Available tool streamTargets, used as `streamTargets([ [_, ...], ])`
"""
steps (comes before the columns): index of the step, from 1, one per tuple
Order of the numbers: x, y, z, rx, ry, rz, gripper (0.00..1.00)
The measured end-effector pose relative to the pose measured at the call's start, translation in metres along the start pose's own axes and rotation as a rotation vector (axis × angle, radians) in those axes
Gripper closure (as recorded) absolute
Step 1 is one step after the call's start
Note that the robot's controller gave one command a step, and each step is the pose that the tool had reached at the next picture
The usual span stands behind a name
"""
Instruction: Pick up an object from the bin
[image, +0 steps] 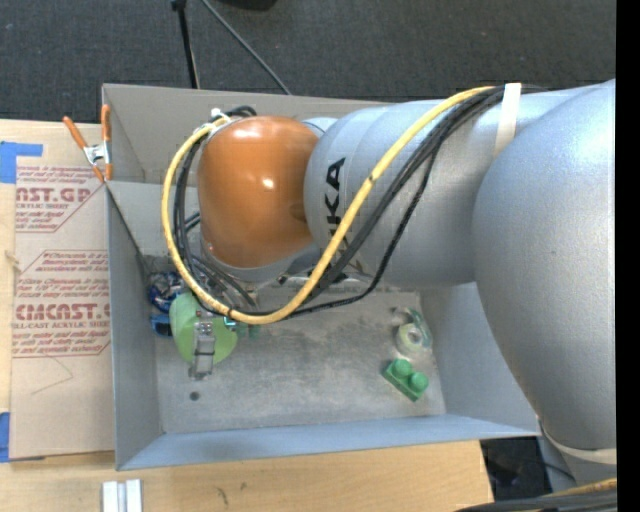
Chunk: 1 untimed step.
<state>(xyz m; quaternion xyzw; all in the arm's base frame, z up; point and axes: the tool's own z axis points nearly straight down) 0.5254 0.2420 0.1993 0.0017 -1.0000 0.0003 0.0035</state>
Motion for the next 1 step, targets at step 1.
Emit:
streamTargets([
  [1,-0.0024,-0.0017,-0.0047,-0.002,-0.008,0.003,1.00],
])
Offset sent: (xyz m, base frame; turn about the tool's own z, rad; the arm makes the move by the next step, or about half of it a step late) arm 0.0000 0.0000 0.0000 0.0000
